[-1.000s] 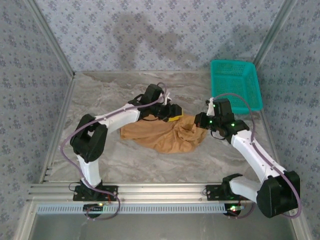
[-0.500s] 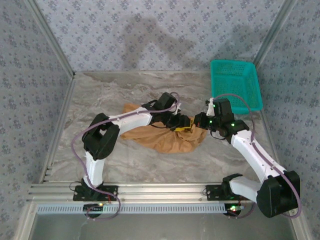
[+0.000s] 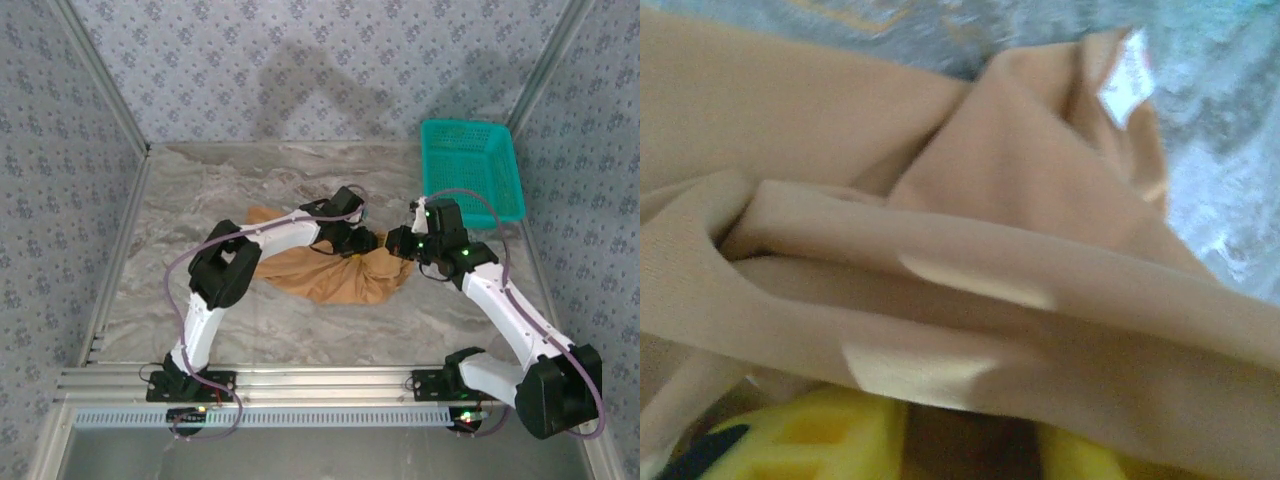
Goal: Fold the inside-out t-shirt
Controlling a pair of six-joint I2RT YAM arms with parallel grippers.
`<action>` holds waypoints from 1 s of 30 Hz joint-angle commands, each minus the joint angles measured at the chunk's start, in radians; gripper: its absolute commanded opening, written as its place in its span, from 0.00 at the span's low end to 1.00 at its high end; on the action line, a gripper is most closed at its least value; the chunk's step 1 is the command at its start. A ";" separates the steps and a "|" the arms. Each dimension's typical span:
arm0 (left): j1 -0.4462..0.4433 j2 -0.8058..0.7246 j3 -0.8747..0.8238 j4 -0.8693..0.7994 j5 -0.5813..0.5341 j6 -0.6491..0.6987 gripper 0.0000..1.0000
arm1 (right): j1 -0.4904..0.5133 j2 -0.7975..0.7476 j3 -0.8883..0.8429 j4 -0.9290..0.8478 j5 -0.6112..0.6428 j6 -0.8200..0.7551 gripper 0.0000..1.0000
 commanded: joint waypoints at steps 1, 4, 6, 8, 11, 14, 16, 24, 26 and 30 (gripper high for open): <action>0.000 -0.004 0.025 -0.045 -0.028 0.019 0.15 | 0.005 -0.030 -0.012 0.001 -0.009 0.005 0.00; 0.013 -0.059 0.030 -0.074 -0.024 0.038 0.00 | -0.010 -0.038 -0.038 -0.011 0.013 -0.015 0.00; 0.019 -0.119 0.031 -0.076 -0.015 0.043 0.00 | -0.037 -0.034 -0.077 0.008 0.022 -0.019 0.00; 0.022 -0.177 0.023 -0.050 0.016 0.036 0.00 | -0.059 -0.020 -0.117 0.040 0.028 -0.017 0.00; 0.024 -0.258 -0.010 0.052 0.089 -0.005 0.00 | -0.074 0.018 -0.164 0.091 0.044 -0.012 0.00; 0.030 -0.323 -0.085 0.216 0.182 -0.088 0.00 | -0.081 0.062 -0.196 0.136 0.052 0.002 0.00; 0.036 -0.350 -0.147 0.356 0.236 -0.159 0.00 | -0.081 0.094 -0.210 0.164 0.054 0.015 0.00; 0.046 -0.381 -0.373 0.777 0.332 -0.307 0.00 | -0.072 0.114 -0.210 0.146 0.029 0.054 0.00; 0.046 -0.379 -0.417 0.792 0.338 -0.300 0.00 | -0.069 0.050 -0.197 0.096 0.042 0.054 0.00; 0.045 -0.375 -0.443 0.630 0.285 -0.216 0.01 | -0.070 -0.085 -0.182 0.015 0.059 0.041 0.00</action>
